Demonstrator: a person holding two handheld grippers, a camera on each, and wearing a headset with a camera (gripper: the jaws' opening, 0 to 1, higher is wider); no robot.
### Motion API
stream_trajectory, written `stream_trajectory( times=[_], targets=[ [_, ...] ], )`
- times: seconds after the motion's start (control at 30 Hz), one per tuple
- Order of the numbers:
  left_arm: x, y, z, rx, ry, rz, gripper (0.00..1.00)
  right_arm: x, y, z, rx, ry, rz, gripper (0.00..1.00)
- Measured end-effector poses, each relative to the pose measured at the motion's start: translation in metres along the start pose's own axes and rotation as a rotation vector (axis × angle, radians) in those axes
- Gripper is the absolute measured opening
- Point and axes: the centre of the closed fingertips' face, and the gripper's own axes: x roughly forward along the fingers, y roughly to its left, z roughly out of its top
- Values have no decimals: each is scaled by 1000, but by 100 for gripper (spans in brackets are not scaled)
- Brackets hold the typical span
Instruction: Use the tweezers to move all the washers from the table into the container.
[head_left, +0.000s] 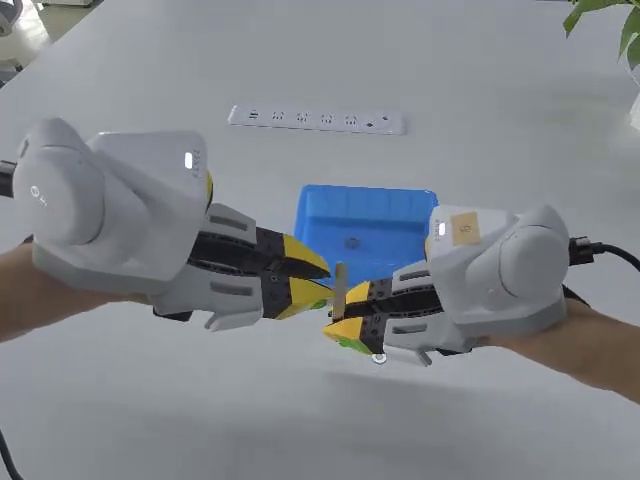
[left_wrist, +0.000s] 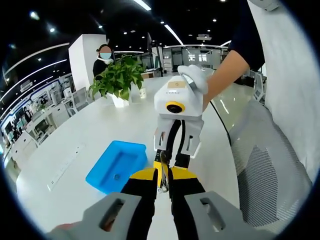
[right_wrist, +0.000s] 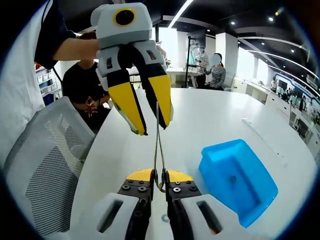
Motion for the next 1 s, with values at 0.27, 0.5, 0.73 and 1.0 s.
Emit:
stream_trajectory(
  times=[0.27, 0.5, 0.73, 1.0],
  targets=[
    [-6, 2, -2, -15, -2, 15, 14, -13, -5, 11, -26, 0, 2, 9],
    [-8, 5, -7, -33, 0, 23, 17, -25, -19, 21, -40, -7, -11, 9],
    [-9, 8, -14, -53, 10, 36, 23, -33, -37, 35, -73, -18, -31, 10],
    [-7, 11, -21, -78, 20, 40, 26, -37, -63, 45, -80, -35, -59, 10]
  ],
)
